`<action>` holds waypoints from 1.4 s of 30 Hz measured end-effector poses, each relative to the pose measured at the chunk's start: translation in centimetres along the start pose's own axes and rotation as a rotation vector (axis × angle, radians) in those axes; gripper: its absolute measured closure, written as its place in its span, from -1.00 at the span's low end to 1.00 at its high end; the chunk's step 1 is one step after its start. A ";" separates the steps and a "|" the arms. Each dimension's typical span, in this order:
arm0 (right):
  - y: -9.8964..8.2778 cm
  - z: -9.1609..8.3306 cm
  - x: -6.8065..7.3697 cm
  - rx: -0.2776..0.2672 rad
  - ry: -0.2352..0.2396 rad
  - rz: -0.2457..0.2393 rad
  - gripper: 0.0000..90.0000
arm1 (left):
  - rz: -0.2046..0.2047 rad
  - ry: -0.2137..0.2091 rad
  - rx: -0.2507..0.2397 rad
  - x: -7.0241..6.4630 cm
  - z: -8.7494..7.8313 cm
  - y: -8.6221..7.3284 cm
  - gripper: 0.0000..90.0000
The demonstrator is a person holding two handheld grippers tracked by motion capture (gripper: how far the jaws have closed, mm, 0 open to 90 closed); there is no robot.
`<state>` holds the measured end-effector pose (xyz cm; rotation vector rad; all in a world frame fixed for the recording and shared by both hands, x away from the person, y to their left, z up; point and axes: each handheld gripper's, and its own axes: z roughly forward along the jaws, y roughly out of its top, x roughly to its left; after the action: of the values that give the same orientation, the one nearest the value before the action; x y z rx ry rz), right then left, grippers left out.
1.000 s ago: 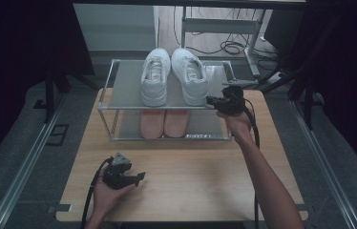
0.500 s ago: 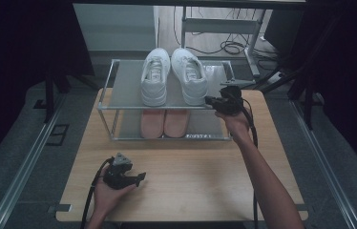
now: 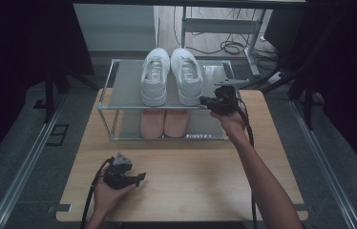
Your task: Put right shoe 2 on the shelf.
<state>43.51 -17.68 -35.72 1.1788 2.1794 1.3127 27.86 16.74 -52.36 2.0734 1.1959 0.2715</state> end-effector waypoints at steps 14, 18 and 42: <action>0.3 0.9 1.1 0.001 0.046 -0.012 1.00 | -0.002 0.001 0.001 0.1 0.0 0.0 -0.30; 0.3 1.1 1.6 0.001 0.052 -0.016 1.00 | -0.002 0.000 0.000 0.1 0.0 0.0 -0.30; 0.4 2.1 3.1 -0.008 0.083 -0.033 1.00 | -0.003 -0.001 -0.002 0.1 -0.1 0.0 -0.30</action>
<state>43.24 -13.93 -36.09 1.0990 2.2390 1.3786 27.86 16.84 -52.33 2.0694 1.1969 0.2699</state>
